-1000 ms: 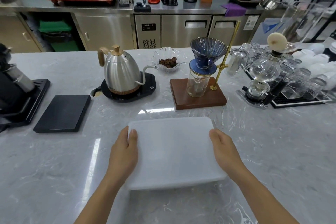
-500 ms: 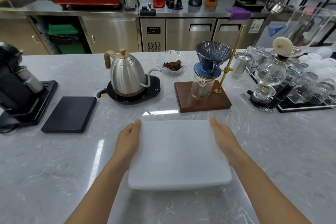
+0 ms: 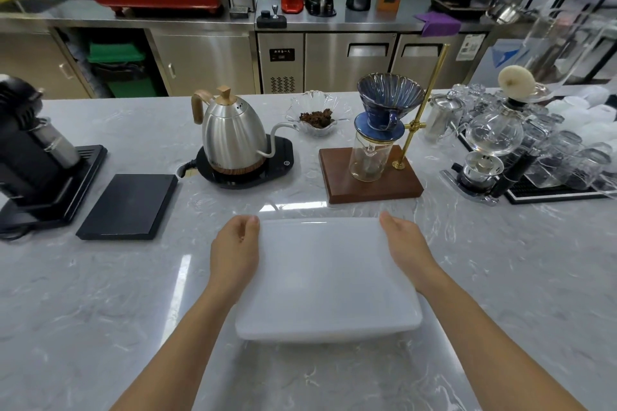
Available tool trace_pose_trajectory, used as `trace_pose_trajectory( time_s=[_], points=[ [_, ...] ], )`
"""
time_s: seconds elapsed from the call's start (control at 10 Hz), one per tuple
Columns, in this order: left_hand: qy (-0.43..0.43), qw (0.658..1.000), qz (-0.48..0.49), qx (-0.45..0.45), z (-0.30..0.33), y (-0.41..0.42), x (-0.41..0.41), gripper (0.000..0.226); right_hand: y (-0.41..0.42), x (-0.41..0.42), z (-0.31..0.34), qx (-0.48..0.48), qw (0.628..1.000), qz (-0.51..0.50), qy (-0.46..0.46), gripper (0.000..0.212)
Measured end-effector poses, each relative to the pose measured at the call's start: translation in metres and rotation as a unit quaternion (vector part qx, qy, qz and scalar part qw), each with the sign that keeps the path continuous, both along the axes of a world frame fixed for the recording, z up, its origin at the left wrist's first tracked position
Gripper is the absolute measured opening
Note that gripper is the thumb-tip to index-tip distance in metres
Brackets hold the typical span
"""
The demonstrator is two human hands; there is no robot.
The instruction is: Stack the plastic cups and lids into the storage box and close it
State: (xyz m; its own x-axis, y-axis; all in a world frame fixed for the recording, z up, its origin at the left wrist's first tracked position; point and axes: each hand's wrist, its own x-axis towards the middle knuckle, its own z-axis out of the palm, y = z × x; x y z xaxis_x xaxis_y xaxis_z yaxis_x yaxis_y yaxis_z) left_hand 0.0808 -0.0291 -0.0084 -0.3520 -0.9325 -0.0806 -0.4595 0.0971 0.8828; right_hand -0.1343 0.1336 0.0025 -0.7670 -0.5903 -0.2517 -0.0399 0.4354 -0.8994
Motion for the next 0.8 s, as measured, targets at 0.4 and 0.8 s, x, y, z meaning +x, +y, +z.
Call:
trace_pose_trajectory(
  time_s=[0.4,0.8],
  points=[
    [-0.310,0.867,-0.276,-0.276,0.014,0.036,-0.010,0.087,0.005,0.037,-0.007,0.193,0.842,0.259,0.432,0.064],
    [-0.257,0.890,-0.272,-0.260,0.015,0.035,-0.010,0.073,0.002,0.042,-0.005,0.135,0.877,0.209,0.411,0.060]
  ],
)
